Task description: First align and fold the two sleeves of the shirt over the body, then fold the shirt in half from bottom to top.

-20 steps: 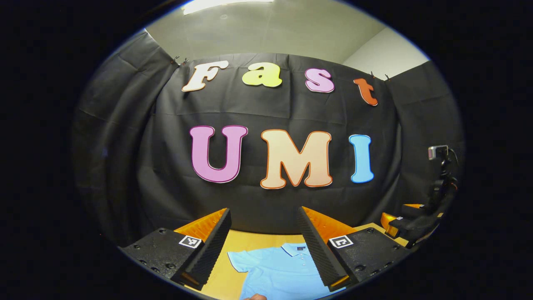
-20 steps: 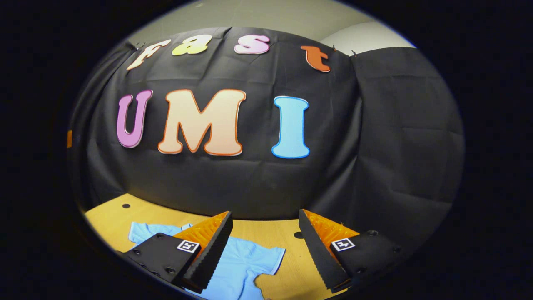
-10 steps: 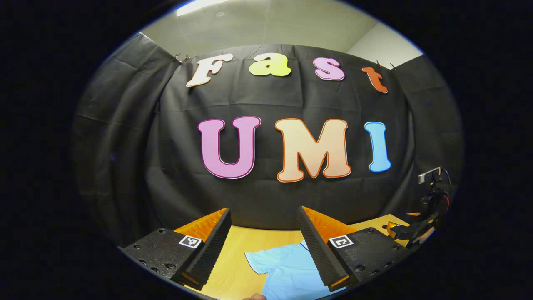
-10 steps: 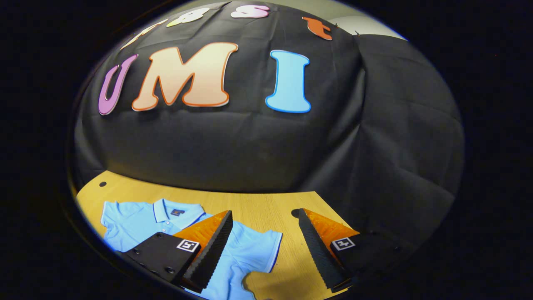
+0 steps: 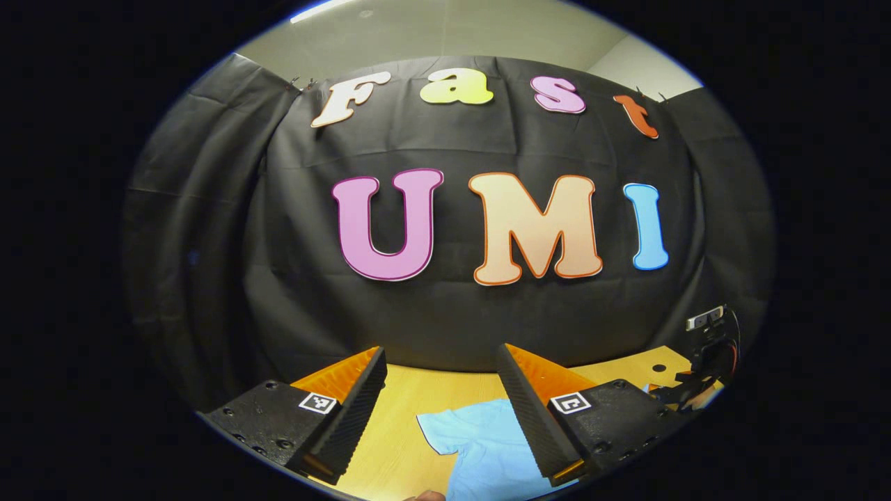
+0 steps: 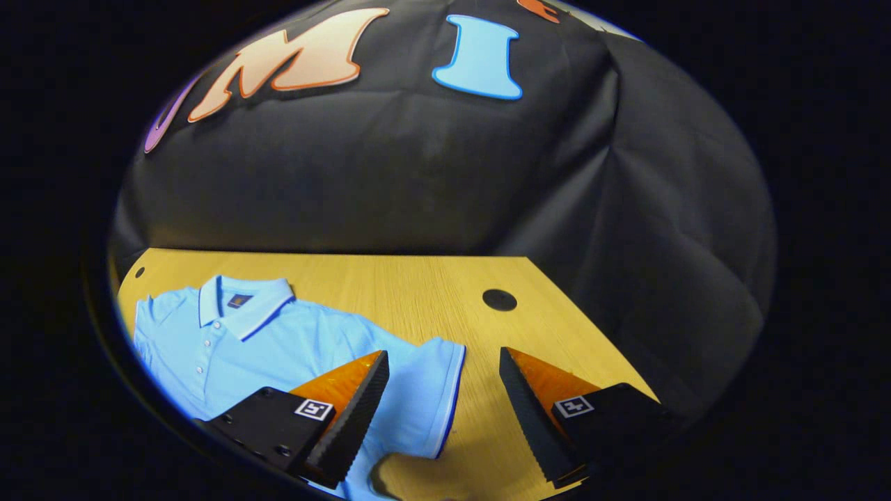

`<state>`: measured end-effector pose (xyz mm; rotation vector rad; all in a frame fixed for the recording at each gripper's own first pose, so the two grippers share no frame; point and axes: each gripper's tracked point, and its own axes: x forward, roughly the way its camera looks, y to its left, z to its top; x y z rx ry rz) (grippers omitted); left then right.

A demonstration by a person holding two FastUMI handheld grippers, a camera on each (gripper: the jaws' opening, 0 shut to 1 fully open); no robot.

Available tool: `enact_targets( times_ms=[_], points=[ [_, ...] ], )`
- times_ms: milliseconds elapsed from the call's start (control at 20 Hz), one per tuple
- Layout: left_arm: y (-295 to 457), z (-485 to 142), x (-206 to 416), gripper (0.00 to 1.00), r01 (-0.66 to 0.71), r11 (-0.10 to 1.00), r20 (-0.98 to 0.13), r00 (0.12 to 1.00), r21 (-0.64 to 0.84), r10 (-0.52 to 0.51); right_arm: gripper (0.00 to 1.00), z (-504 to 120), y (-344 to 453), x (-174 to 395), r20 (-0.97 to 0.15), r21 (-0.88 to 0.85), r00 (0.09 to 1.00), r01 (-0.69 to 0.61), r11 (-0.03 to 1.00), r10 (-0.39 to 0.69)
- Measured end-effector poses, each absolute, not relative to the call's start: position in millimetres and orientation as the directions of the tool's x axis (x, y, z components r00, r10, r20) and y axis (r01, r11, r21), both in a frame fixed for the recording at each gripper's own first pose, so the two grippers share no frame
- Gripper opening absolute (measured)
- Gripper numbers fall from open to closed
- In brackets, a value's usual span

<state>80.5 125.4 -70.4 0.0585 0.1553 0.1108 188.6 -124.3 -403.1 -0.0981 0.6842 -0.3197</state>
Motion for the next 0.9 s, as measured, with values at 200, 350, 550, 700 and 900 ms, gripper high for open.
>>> enact_targets(
  times_ms=[200,350,550,700,900],
  points=[
    [121.3,-77.7,84.9,0.95,-0.094,0.994,-0.17,0.98,0.053,0.102,1.0,-427.2,-123.0,183.5,-0.665,-0.158,0.684,0.264,0.952,-0.3],
    [122.2,-81.0,86.6,0.95,-0.099,0.994,-0.178,0.978,0.049,0.106,0.99,-441.3,-121.7,180.5,-0.696,-0.137,0.652,0.289,0.948,-0.299],
    [125.7,-84.2,85.8,0.95,-0.11,0.993,-0.19,0.975,0.044,0.116,0.99,-454.6,-118.5,174.7,-0.742,-0.087,0.612,0.318,0.944,-0.274],
    [126.5,-86.9,85.8,0.95,-0.114,0.993,-0.197,0.973,0.036,0.119,0.89,-452.7,-112.5,178.9,-0.746,-0.038,0.619,0.327,0.944,-0.245],
    [124.8,-90.1,85.5,0.95,-0.11,0.994,-0.208,0.972,0.028,0.113,0.21,-454.5,-98.1,184.7,-0.732,-0.009,0.649,0.295,0.955,-0.208]
  ],
)
